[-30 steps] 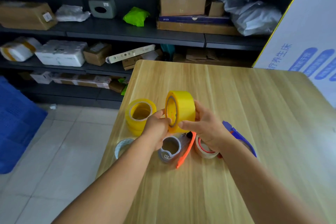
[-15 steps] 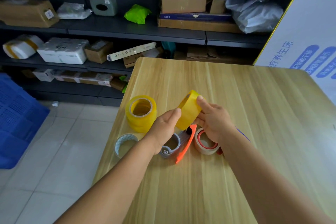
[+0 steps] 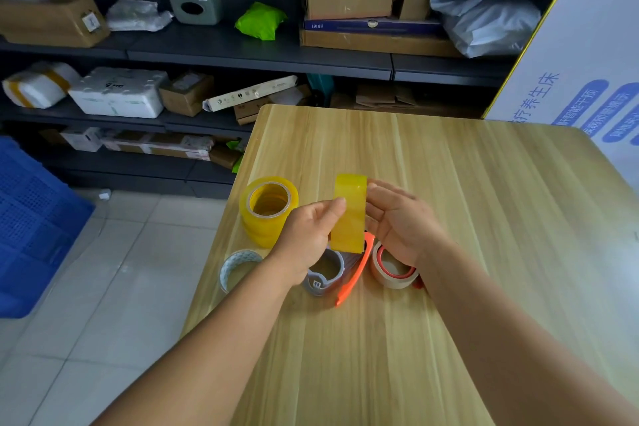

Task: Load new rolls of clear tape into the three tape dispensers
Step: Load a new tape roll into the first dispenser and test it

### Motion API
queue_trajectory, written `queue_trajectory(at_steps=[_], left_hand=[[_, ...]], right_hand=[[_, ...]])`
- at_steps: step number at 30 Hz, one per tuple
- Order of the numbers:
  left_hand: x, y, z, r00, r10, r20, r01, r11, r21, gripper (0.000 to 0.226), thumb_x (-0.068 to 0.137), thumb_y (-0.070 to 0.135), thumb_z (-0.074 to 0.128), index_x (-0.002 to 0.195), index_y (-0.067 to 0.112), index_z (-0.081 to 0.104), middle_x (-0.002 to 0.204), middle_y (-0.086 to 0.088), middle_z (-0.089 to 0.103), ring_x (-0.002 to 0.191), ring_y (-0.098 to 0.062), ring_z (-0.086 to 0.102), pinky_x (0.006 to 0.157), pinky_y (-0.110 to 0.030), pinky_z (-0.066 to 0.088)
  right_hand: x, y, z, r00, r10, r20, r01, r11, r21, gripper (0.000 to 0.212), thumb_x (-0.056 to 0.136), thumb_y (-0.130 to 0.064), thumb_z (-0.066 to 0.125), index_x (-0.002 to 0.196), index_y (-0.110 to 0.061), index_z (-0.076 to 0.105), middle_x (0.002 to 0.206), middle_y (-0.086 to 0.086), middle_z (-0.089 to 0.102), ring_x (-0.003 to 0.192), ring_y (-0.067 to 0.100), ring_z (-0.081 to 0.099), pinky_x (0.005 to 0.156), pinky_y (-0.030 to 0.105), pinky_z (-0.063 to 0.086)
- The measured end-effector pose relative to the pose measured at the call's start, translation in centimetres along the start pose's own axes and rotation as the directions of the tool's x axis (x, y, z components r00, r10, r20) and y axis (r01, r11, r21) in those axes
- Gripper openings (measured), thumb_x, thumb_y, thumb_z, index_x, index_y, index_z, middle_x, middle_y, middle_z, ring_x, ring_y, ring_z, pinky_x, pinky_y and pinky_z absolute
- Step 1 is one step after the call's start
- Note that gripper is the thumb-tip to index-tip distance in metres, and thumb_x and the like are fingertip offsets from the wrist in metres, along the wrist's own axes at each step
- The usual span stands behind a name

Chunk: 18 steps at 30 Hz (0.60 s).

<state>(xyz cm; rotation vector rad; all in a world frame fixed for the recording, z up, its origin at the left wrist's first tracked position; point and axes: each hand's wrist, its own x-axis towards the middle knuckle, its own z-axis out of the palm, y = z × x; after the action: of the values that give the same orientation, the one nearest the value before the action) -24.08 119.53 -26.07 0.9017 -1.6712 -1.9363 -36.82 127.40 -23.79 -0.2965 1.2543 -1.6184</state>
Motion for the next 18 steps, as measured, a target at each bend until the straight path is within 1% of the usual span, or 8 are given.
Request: queue_trajectory(at_steps=[4,6,8,11,13,15,17,18], left_hand=[[-0.2,0.4,0.0,1.0,-0.025,0.018,0.026,0.998,-0.055,0.027,0.097,0.029,0.047,0.093,0.014,0.07,0.085,-0.001,0.075,0.082,-0.014,0.07,0.071,-0.024,0.055],[-0.3,0.6,0.1,1.0,-0.022,0.02,0.023,0.998,-0.057,0.025,0.098,0.025,0.047,0.094,0.016,0.069,0.089,-0.005,0.074,0.087,-0.02,0.068,0.078,-0.031,0.056],[-0.3,0.7,0.1,0.999,-0.022,0.029,0.023,0.999,-0.045,0.018,0.096,0.018,0.051,0.097,0.016,0.069,0.099,-0.015,0.072,0.096,-0.03,0.065,0.089,-0.044,0.052],[-0.3,0.8,0.4,0.999,-0.03,0.016,0.03,0.999,-0.02,0.013,0.091,0.011,0.058,0.098,0.016,0.067,0.108,-0.021,0.069,0.106,-0.038,0.063,0.095,-0.052,0.049],[-0.4,0.8,0.6,1.0,-0.029,0.005,0.029,1.0,0.0,0.015,0.082,0.013,0.064,0.096,0.018,0.065,0.103,-0.015,0.07,0.102,-0.032,0.065,0.092,-0.048,0.052],[-0.4,0.5,0.8,1.0,-0.016,-0.012,0.016,0.998,0.06,0.025,0.074,0.017,0.069,0.097,0.021,0.059,0.097,-0.004,0.067,0.095,-0.022,0.065,0.083,-0.034,0.056],[-0.3,0.3,0.9,0.999,0.003,-0.05,0.003,0.992,0.123,0.039,0.074,0.017,0.075,0.104,0.021,0.051,0.1,0.0,0.061,0.092,-0.015,0.062,0.073,-0.02,0.053],[-0.3,0.3,0.8,0.997,0.012,-0.074,0.0,0.988,0.153,0.048,0.072,0.019,0.078,0.109,0.02,0.046,0.105,-0.002,0.058,0.095,-0.014,0.06,0.074,-0.019,0.052]], right_hand=[[-0.2,0.2,-0.2,0.997,0.02,0.072,-0.021,1.0,0.013,0.056,0.087,0.008,0.051,0.14,-0.007,0.039,0.104,0.009,0.071,0.086,0.018,0.068,0.081,0.033,0.055],[-0.4,0.3,-0.2,0.993,0.015,0.12,-0.013,1.0,-0.018,0.061,0.085,0.015,0.047,0.141,-0.008,0.037,0.102,0.006,0.072,0.085,0.016,0.068,0.08,0.032,0.055],[-0.5,0.5,-0.3,0.992,0.002,0.124,0.001,1.0,-0.026,0.059,0.084,0.016,0.046,0.138,-0.008,0.042,0.099,0.006,0.072,0.086,0.019,0.069,0.077,0.033,0.057],[-0.6,0.9,-0.4,0.997,-0.01,0.074,0.012,0.999,-0.029,0.048,0.089,0.007,0.05,0.133,-0.013,0.05,0.106,0.012,0.07,0.091,0.025,0.068,0.077,0.038,0.058],[-0.7,1.1,-0.3,0.999,-0.027,0.032,0.029,0.998,-0.05,0.038,0.092,-0.002,0.052,0.127,-0.016,0.055,0.103,0.013,0.07,0.089,0.025,0.068,0.073,0.037,0.058],[-0.7,1.2,-0.2,0.998,-0.059,-0.011,0.058,0.996,-0.064,0.029,0.094,-0.008,0.053,0.122,-0.015,0.059,0.096,0.011,0.071,0.083,0.024,0.068,0.07,0.037,0.057],[-0.7,1.3,-0.1,0.994,-0.087,-0.059,0.083,0.994,-0.073,0.025,0.094,-0.012,0.054,0.119,-0.013,0.061,0.095,0.01,0.07,0.082,0.024,0.067,0.074,0.04,0.055],[-0.7,1.3,-0.1,0.992,-0.094,-0.086,0.087,0.993,-0.085,0.024,0.094,-0.015,0.055,0.118,-0.013,0.062,0.096,0.011,0.069,0.084,0.025,0.066,0.078,0.042,0.053]])
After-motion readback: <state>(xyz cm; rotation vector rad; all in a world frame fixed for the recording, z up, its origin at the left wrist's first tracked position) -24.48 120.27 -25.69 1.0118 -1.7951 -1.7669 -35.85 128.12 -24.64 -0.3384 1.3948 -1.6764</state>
